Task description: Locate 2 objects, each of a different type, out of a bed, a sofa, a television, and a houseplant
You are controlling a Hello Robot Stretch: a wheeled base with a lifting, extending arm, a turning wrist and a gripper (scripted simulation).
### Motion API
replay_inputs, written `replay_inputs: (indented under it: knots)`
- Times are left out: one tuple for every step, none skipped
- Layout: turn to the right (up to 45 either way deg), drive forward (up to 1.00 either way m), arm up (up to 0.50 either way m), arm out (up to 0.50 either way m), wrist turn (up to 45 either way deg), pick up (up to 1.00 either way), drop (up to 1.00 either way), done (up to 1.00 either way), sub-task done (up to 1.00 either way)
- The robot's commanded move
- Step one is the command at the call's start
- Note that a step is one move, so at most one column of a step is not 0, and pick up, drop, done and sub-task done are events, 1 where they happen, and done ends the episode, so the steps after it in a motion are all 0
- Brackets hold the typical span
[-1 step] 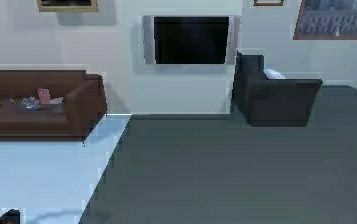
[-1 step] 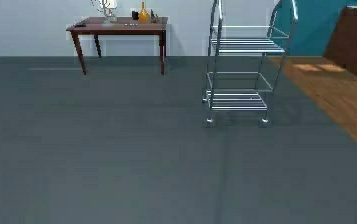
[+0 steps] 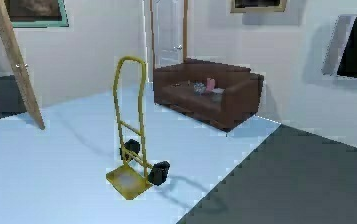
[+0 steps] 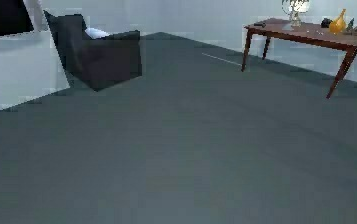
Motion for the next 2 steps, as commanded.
replay_inputs:
  knots:
    - [-45.0, 0.0, 0.0, 0.0, 0.0, 0.0, 0.0, 0.0, 0.0]
    - [-45.0, 0.0, 0.0, 0.0, 0.0, 0.0, 0.0, 0.0, 0.0]
